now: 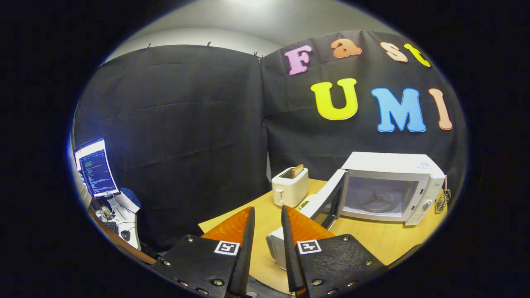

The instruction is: Open the microwave, put the food inside, and close the microwave door.

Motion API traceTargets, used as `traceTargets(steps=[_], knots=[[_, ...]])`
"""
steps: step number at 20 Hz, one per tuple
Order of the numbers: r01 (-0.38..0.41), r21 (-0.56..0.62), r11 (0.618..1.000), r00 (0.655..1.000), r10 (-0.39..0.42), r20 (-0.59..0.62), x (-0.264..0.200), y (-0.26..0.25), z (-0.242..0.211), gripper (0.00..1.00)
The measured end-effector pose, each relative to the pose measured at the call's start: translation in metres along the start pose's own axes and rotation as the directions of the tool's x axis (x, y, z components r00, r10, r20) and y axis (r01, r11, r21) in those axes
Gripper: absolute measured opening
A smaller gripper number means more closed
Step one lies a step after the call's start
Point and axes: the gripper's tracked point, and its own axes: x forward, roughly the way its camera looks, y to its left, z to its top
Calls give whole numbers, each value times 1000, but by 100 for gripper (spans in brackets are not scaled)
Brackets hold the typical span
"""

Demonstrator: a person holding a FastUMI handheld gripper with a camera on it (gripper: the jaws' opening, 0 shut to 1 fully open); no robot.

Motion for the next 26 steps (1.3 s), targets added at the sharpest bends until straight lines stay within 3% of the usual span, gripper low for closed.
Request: traceTargets(steps=[9,17,18,20,23,26], knots=[[156,29,987,988,-157,2,-50,-89,-4,37],[296,83,952,955,-294,-41,-94,-166,-29,37],[300,89,950,954,-297,-50,-99,-173,-33,39],[332,91,939,943,-327,-69,-108,-191,-43,56],[345,101,933,937,-336,-98,-122,-206,-57,63],[362,117,925,929,-347,-127,-134,-223,-72,80]])
